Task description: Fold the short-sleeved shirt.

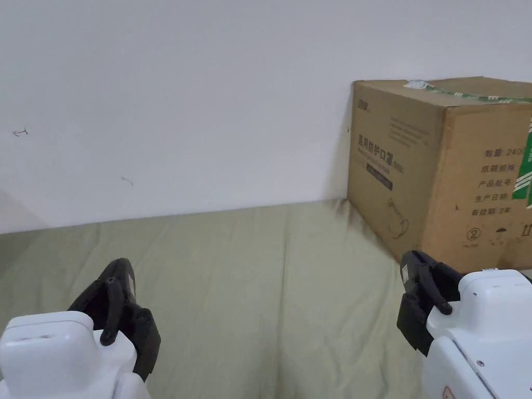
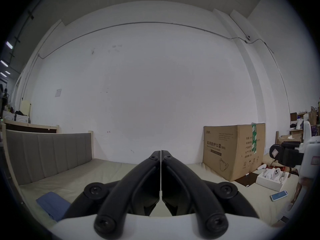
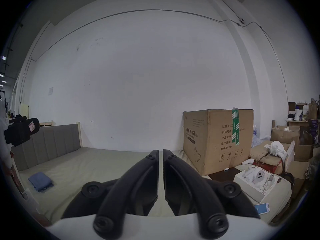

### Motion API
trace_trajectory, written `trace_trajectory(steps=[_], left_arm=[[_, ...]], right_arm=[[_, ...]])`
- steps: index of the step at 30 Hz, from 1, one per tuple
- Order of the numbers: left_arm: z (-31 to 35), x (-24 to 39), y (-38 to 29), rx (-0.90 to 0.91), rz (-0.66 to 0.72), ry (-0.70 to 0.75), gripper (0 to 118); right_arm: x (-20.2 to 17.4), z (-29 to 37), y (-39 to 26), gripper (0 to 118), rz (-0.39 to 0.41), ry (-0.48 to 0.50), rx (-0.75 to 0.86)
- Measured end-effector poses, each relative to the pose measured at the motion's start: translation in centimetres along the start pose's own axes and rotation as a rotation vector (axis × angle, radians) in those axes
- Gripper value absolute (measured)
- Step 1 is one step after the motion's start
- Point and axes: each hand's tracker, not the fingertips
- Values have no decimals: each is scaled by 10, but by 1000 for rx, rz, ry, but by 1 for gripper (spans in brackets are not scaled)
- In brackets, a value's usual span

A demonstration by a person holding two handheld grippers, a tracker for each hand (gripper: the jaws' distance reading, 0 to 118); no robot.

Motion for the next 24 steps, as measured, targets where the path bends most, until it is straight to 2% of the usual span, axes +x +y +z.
trace_trajectory(steps=[3, 4, 5, 7, 8, 10, 13, 24], left_arm=[[2, -2, 2, 18, -10, 16, 2], [2, -2, 3, 24, -21, 26, 16], [3, -2, 3, 28, -26, 27, 41], [2, -7, 2, 33, -16, -6, 111], [0, -9, 3, 20, -9, -11, 118], [8, -8, 3, 34, -3, -12, 118], [6, -9, 2, 25, -28, 12, 118], [-6, -15, -6, -43, -34, -5, 118]], right_arm=[[-2, 5, 5, 9, 4, -18, 29], [-3, 5, 6, 20, 6, -25, 37], [-4, 6, 7, 37, 5, -25, 43], [-6, 5, 8, 83, 5, -27, 43], [-6, 3, 9, 88, 2, -26, 32], [-7, 4, 8, 89, -11, -22, 36], [-11, 2, 5, 105, -10, -49, 39], [-16, -6, 1, 105, 18, -46, 6]])
